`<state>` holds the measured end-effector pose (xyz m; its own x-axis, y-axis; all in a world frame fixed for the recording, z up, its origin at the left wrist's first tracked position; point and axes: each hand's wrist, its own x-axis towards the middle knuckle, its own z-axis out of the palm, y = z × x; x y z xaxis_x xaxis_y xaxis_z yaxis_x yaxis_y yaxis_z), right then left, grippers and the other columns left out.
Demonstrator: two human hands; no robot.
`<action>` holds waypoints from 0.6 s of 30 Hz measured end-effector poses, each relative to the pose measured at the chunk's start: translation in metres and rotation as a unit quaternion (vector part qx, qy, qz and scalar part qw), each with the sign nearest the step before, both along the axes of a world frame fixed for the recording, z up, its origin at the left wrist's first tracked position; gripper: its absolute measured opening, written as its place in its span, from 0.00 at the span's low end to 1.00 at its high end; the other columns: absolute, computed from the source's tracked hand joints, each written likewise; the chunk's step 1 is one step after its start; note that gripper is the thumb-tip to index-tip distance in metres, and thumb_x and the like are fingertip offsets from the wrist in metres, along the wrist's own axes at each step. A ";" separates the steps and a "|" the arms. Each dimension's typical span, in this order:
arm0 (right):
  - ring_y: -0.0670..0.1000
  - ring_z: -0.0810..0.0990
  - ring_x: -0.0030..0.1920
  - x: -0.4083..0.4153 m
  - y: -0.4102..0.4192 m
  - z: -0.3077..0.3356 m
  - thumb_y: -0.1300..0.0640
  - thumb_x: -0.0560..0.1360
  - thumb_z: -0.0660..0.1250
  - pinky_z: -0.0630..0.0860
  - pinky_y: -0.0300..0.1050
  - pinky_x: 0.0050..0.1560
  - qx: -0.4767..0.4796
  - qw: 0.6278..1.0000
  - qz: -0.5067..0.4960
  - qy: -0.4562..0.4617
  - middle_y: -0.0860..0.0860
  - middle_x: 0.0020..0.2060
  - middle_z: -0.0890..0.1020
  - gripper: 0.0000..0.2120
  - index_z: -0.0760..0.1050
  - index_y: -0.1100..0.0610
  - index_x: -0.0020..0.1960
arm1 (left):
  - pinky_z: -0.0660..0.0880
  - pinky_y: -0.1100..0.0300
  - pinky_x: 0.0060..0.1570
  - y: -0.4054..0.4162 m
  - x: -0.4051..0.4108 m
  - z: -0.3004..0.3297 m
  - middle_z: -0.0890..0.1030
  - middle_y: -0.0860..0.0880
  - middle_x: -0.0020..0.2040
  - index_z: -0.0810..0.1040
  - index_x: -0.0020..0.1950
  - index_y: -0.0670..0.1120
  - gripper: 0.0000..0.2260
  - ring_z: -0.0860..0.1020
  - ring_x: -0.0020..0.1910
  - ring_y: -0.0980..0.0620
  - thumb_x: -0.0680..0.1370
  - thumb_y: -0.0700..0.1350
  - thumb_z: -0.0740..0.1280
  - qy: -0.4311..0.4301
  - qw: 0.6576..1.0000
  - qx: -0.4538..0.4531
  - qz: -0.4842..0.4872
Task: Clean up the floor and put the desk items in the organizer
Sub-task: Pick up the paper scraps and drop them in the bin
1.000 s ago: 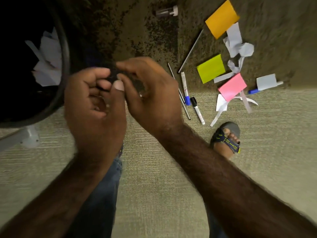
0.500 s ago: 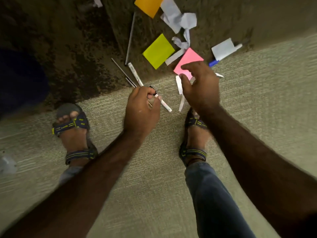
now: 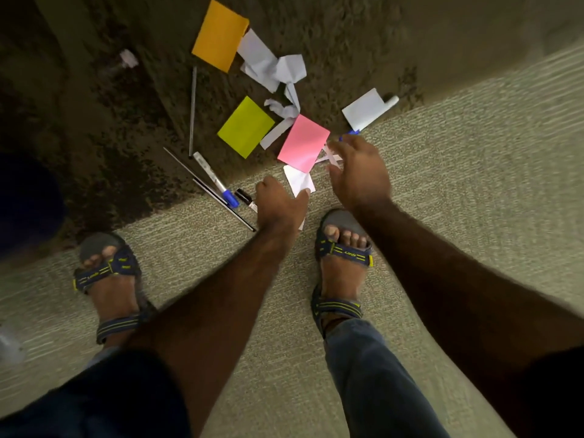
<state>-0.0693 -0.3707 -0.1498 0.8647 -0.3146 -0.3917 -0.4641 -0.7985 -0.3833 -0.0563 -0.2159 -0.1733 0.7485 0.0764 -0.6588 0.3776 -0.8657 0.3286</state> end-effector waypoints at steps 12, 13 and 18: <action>0.58 0.78 0.64 0.004 -0.014 -0.016 0.49 0.77 0.75 0.80 0.57 0.62 -0.046 0.995 0.006 0.089 0.56 0.64 0.78 0.22 0.76 0.52 0.69 | 0.83 0.48 0.56 -0.033 0.017 -0.008 0.82 0.43 0.63 0.77 0.66 0.40 0.32 0.82 0.61 0.44 0.70 0.56 0.81 0.055 0.995 0.068 0.043; 0.59 0.78 0.64 0.004 -0.015 -0.017 0.49 0.77 0.75 0.80 0.57 0.62 -0.052 0.994 0.007 0.096 0.56 0.64 0.78 0.22 0.76 0.53 0.68 | 0.83 0.49 0.54 -0.032 0.018 -0.010 0.83 0.43 0.62 0.79 0.64 0.41 0.30 0.83 0.59 0.44 0.70 0.56 0.81 0.056 0.995 0.068 0.045; 0.59 0.78 0.63 0.005 -0.017 -0.022 0.47 0.75 0.76 0.80 0.57 0.61 -0.053 0.992 0.009 0.112 0.57 0.63 0.78 0.23 0.75 0.53 0.65 | 0.84 0.50 0.52 -0.026 0.021 -0.018 0.87 0.43 0.55 0.83 0.56 0.40 0.21 0.86 0.52 0.44 0.72 0.53 0.80 0.071 0.992 0.008 0.107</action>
<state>-0.0645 -0.3875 -0.1717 0.7662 -0.3493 -0.5393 -0.5126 -0.8384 -0.1854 -0.0358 -0.2420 -0.1917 0.6144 0.2347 -0.7533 0.5940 -0.7660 0.2458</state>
